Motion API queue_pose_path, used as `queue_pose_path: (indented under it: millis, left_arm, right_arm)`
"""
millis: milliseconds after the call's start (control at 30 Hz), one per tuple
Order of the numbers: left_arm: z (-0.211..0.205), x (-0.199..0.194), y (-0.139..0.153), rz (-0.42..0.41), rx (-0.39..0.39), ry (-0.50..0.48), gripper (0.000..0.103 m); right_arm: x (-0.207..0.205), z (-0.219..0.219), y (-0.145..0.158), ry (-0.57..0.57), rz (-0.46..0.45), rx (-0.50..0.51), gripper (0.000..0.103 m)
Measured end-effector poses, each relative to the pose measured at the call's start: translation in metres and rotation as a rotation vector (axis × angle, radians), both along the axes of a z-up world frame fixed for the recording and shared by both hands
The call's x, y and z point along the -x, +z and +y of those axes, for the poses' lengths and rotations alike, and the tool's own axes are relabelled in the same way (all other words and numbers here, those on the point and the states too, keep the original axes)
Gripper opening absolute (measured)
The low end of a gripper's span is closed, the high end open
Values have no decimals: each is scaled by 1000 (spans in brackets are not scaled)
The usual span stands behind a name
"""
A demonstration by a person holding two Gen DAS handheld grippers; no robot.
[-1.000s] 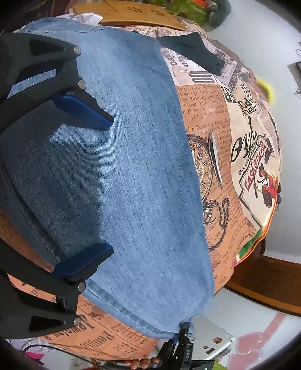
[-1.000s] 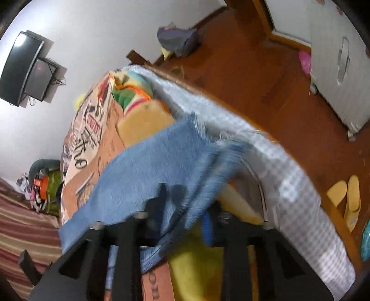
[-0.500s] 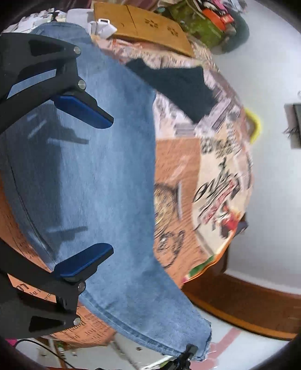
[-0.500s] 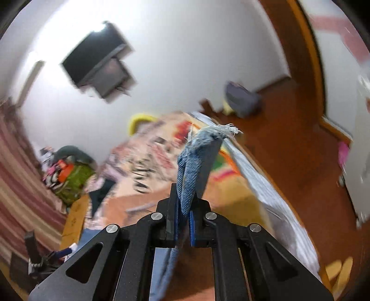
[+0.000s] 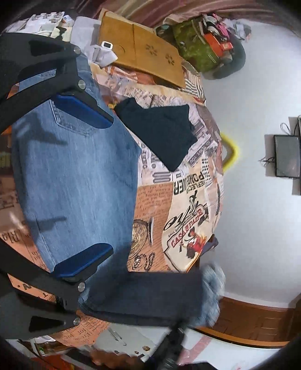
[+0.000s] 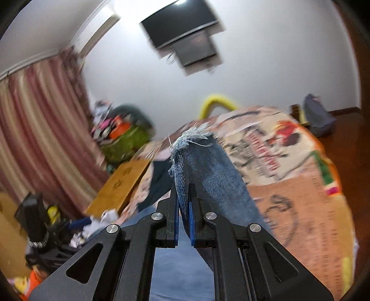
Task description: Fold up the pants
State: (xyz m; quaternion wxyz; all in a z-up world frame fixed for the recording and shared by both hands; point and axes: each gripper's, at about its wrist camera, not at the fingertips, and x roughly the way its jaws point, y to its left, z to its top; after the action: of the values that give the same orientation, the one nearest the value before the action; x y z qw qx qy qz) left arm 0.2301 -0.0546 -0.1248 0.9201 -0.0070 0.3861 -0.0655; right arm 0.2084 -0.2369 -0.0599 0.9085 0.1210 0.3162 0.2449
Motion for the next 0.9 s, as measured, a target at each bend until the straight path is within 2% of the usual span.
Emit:
queue_pose_path:
  millis: [100,267,333,467,500,633,733,900]
  left_arm:
    - [13,6,-1,3,16,19,101]
    - [27,15,-7,13,4,33,101]
    - [32,19,-11,20,-2,36,101]
    - [42,23,-17,40,-5,51,101]
    - [44,24,-18,43,-3,55,101]
    - [52,22,-20,57,21,74,101]
    - [53,19,-17,56,33,73,101]
    - [41,5,-9,51,38,42,101]
  right_arm:
    - [-6,38,-28,83,65,44,6]
    - [-6,76,-72,189,183,104,6]
    - [-4,91,-91,230,229,156,7]
    - [4,108,-110,285,284,234,12]
    - [7,112,-111,294,289,244,16]
    - [14,113,-103,358,309,226,41]
    - [22,110,-87,392,277,234,43]
    - [16,80,-57,313,173,231,44]
